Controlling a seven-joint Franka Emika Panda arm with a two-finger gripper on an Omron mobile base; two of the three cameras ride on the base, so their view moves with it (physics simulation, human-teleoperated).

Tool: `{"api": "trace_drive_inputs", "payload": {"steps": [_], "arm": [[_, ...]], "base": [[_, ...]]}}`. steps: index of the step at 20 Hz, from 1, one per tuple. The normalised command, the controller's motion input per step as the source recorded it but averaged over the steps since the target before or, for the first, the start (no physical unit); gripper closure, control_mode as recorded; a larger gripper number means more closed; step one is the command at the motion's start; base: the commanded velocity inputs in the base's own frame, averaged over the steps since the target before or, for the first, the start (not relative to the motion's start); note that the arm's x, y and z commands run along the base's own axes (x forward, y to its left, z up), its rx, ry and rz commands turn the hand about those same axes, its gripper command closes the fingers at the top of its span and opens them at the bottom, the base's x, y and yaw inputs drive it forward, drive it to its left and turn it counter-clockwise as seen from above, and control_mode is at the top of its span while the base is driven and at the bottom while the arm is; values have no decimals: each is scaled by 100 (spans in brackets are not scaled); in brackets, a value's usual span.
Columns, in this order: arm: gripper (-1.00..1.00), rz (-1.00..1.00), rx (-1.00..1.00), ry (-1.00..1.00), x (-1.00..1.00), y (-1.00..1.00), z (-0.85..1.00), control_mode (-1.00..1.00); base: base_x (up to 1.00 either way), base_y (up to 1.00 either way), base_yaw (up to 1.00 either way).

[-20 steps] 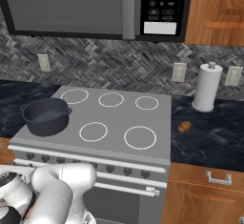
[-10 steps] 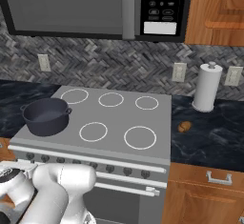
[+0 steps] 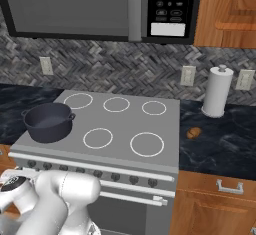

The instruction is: Turn on the burner for the pot on the stove. Wait thirty seconds for the pot to heat up. Then add the potato to the pot.

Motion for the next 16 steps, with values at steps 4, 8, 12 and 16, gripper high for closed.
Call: {"api": "trace_drive_inputs", "payload": {"steps": [4, 8, 12, 16], "arm": [[-100, 0, 0, 0, 2, 5, -11, -100], [-100, 0, 0, 0, 0, 14, -1, -100], [-100, 0, 0, 0, 4, 8, 0, -100], [-100, 0, 0, 0, 8, 2, 0, -100]], "base": [[0, 0, 0], [0, 0, 0], [0, 0, 0], [0, 0, 0]]}}
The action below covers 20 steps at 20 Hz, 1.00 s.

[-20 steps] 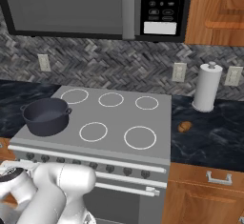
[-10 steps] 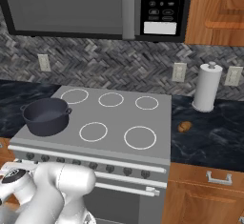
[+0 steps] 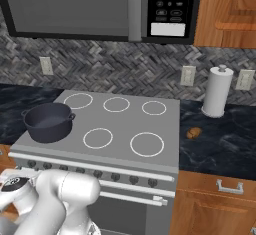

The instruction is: Turn on the burner for the pot on the stove. Wait thirty seconds for the pot to heat up. Then add the potato to the pot.

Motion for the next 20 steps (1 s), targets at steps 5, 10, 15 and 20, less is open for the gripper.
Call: {"api": "trace_drive_inputs", "payload": {"steps": [5, 10, 15, 20], "arm": [[-100, 0, 0, 0, 20, 0, 0, -100], [-100, 0, 0, 0, 22, 0, 0, -100], [-100, 0, 0, 0, 7, 0, -12, -100], [-100, 0, 0, 0, 3, 0, -18, -100]], "base": [[0, 0, 0], [0, 0, 0], [0, 0, 0], [0, 0, 0]]}}
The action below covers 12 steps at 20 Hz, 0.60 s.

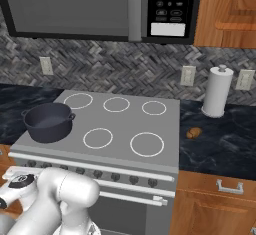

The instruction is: Turn on the burner for the pot on the stove. Wait thirty seconds for the pot to heat up. Then add the potato to the pot.

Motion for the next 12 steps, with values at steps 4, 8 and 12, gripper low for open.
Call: {"api": "trace_drive_inputs", "payload": {"steps": [4, 8, 12], "arm": [[-100, 0, 0, 0, 3, 10, -18, -100], [-100, 0, 0, 0, 17, 14, -2, -100], [-100, 0, 0, 0, 15, 12, 0, -100]], "base": [[0, 0, 0], [0, 0, 0], [0, 0, 0]]}}
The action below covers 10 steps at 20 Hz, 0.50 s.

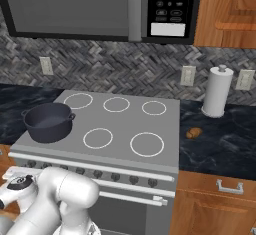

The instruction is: Turn on the burner for the pot on the stove. Wait thirty seconds for the pot to heat up. Then add the potato to the pot.

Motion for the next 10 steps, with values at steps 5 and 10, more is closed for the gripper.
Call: {"api": "trace_drive_inputs", "payload": {"steps": [5, 10], "arm": [[-100, 0, 0, 0, 5, 2, 0, -100], [-100, 0, 0, -1, -19, 0, 0, -100]], "base": [[0, 0, 0], [0, 0, 0]]}}
